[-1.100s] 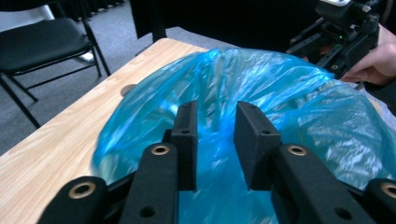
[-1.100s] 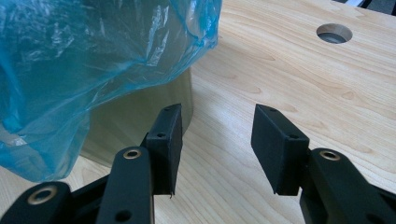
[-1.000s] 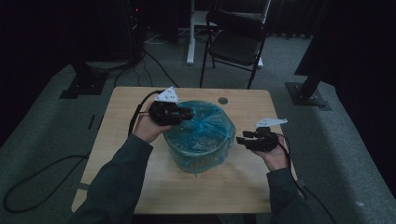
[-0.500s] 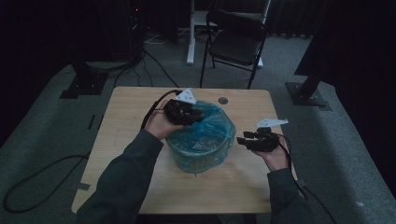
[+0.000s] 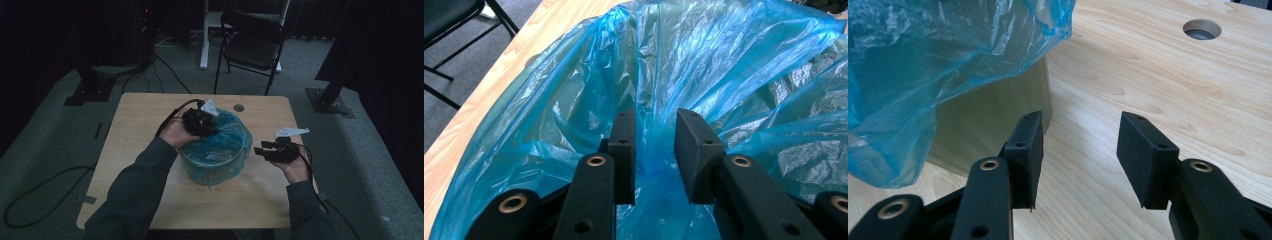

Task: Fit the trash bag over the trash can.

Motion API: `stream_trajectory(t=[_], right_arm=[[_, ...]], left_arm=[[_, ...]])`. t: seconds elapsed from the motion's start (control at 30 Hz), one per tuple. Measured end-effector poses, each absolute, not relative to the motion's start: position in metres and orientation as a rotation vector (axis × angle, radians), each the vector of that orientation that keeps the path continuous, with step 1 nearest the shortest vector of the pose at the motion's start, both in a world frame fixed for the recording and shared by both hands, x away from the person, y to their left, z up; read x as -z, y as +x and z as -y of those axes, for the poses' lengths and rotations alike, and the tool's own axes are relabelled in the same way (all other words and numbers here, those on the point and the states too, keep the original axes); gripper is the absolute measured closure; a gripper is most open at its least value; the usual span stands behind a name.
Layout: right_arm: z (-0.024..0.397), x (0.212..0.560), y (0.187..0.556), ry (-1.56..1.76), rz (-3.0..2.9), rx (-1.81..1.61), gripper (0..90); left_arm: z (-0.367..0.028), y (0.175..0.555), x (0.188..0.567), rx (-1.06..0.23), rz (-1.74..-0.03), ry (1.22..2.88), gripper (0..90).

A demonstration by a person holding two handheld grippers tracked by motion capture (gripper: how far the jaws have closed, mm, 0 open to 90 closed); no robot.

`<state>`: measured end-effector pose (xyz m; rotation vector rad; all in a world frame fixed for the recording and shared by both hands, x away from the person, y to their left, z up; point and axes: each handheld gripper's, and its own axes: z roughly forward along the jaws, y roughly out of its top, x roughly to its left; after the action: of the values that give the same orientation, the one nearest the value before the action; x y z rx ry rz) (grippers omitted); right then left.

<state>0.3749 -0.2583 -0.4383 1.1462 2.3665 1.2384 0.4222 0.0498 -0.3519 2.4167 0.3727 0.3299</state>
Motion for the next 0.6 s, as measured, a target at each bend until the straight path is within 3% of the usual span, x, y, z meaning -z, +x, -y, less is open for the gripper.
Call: stream_trajectory(t=[0.6], right_arm=[[0.260,0.439,0.374,1.148,-2.365,-1.241,52.8]], left_arm=[[-0.016,0.430,0.366,-0.304,-0.312,2.589,66.7]])
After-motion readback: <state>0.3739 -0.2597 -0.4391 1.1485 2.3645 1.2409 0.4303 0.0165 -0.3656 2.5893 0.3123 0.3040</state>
